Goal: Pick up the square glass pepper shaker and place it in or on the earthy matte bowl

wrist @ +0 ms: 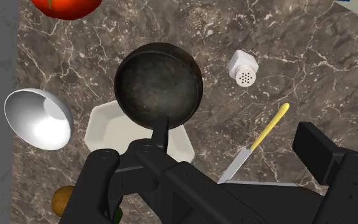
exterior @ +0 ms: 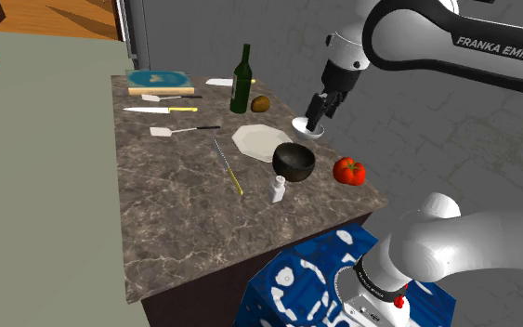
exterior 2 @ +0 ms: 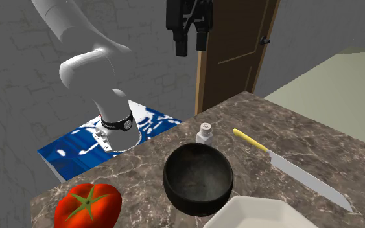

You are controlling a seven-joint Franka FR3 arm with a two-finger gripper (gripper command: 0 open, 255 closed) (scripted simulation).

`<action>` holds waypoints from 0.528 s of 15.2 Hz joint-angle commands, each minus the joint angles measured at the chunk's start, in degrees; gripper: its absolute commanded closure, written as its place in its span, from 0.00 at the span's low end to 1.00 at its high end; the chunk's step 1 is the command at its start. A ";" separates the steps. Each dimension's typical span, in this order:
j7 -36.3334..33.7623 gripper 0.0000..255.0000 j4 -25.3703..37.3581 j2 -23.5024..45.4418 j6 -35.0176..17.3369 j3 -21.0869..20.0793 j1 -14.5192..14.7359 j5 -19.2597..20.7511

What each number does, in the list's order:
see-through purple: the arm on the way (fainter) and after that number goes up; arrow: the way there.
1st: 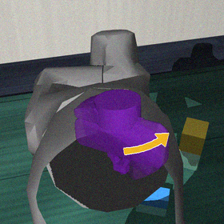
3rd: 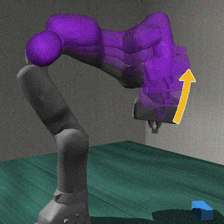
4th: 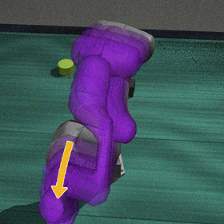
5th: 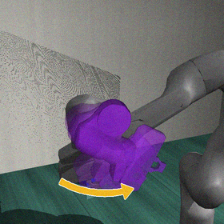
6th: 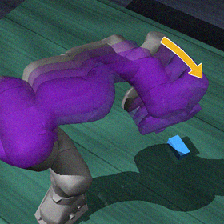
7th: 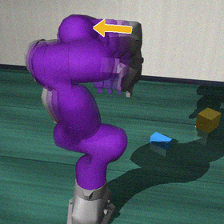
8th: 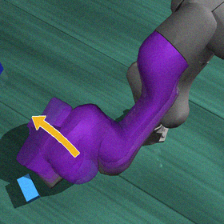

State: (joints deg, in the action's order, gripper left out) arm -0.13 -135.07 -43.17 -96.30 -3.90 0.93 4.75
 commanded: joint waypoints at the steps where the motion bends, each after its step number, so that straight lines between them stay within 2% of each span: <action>1: 0.00 0.00 0.00 0.00 0.00 0.00 0.00 0.00; 8: -4.07 0.00 -11.18 2.81 -14.08 -0.80 0.16 -2.24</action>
State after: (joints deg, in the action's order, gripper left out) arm -3.62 -145.16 -41.45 -108.06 -4.58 1.10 2.82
